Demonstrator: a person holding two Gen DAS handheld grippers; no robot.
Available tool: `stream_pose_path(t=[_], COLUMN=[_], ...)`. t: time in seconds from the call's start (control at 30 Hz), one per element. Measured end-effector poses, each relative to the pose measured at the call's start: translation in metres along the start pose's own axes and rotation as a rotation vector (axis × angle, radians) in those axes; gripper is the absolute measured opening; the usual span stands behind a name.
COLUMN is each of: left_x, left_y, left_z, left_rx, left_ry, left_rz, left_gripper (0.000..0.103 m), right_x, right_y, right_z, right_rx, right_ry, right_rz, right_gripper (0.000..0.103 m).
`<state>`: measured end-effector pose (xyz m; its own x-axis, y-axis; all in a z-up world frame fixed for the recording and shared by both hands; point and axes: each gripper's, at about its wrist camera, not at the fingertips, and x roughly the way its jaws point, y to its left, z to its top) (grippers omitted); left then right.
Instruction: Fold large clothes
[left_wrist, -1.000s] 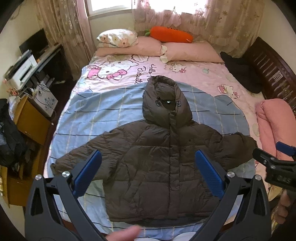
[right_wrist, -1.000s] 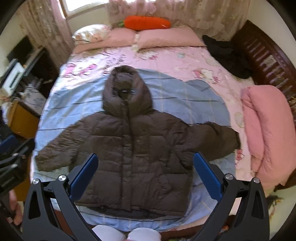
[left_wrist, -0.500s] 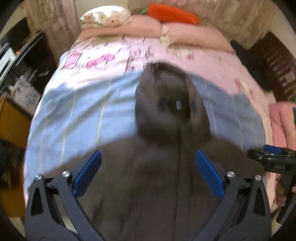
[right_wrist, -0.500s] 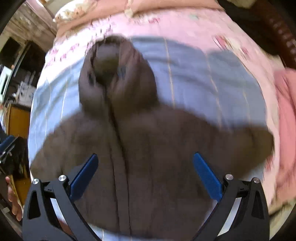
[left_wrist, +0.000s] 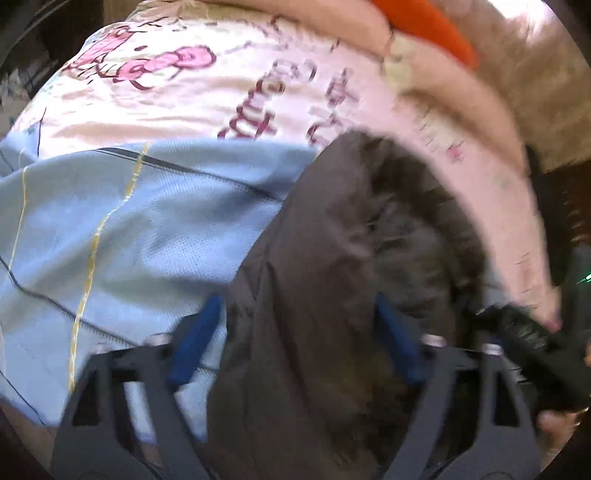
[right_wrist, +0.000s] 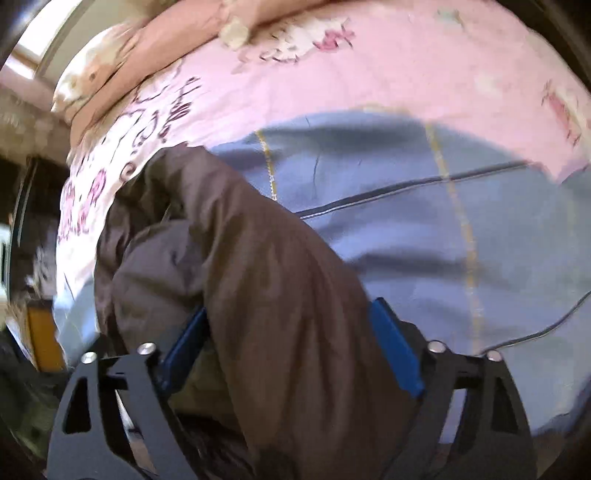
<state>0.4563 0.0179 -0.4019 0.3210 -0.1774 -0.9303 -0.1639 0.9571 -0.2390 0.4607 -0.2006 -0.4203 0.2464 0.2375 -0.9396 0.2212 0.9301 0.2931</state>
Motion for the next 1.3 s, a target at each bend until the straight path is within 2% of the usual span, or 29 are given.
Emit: stream_pose_path(t=[0.03,0.1,0.13,0.2,0.23,0.33,0.4,0.5,0.63,0.73,0.83,0.93,1.0,1.1,1.2,1.3], left_x=[0.007,0.016,0.018,0.016,0.014,-0.005,-0.023,-0.055,-0.114,-0.164,-0.201,-0.225,-0.239,-0.253,-0.258,-0.252], left_y=[-0.003,-0.009,-0.01,-0.018,-0.021,-0.038,-0.051,-0.06,-0.063,-0.053,-0.045,-0.038,-0.028,-0.018,0.0,0.009], left_z=[0.0,-0.004,-0.006,-0.016,-0.019,-0.033,-0.04,-0.047,-0.072,-0.113,-0.162,-0.209,-0.238,-0.276,-0.309,-0.337], left_rx=[0.016,0.063,0.083,0.127,0.148,0.224,0.296,0.337,0.377,0.365,0.357,0.362,0.355,0.382,0.365,0.397], left_ry=[0.007,0.002,-0.014,-0.062,-0.082,-0.162,-0.224,-0.285,-0.379,-0.425,-0.448,-0.43,-0.398,-0.373,-0.33,-0.312], left_rz=[0.002,0.041,0.064,0.13,0.156,0.212,0.228,0.204,0.17,0.123,0.123,0.141,0.123,0.116,0.088,0.106], left_gripper=[0.057,0.037,0.033,0.018,0.016,0.012,0.012,0.012,0.012,0.012,0.013,0.013,0.013,0.013,0.013,0.014], right_x=[0.005,0.009,0.009,0.012,0.011,-0.002,-0.017,-0.049,-0.112,-0.159,-0.188,-0.208,-0.218,-0.225,-0.226,-0.217], right_y=[0.005,0.015,0.018,0.018,0.019,0.012,0.01,0.008,-0.008,-0.021,-0.026,-0.031,-0.038,-0.053,-0.069,-0.079], right_z=[0.0,-0.007,-0.011,-0.016,-0.02,-0.027,-0.032,-0.046,-0.086,-0.127,-0.173,-0.23,-0.264,-0.299,-0.329,-0.363], right_rx=[-0.029,-0.087,-0.109,-0.147,-0.168,-0.131,-0.116,-0.142,-0.171,-0.195,-0.209,-0.208,-0.208,-0.221,-0.208,-0.201], right_ry=[-0.011,-0.045,-0.064,-0.088,-0.102,-0.143,-0.174,-0.24,-0.304,-0.353,-0.383,-0.363,-0.349,-0.321,-0.299,-0.285], right_rz=[-0.023,-0.082,-0.104,-0.121,-0.131,-0.095,-0.072,-0.044,0.041,0.07,0.072,0.063,0.043,0.027,0.013,-0.01], right_gripper=[0.071,0.06,0.05,0.036,0.03,0.021,0.02,0.02,0.02,0.02,0.019,0.019,0.019,0.019,0.02,0.02])
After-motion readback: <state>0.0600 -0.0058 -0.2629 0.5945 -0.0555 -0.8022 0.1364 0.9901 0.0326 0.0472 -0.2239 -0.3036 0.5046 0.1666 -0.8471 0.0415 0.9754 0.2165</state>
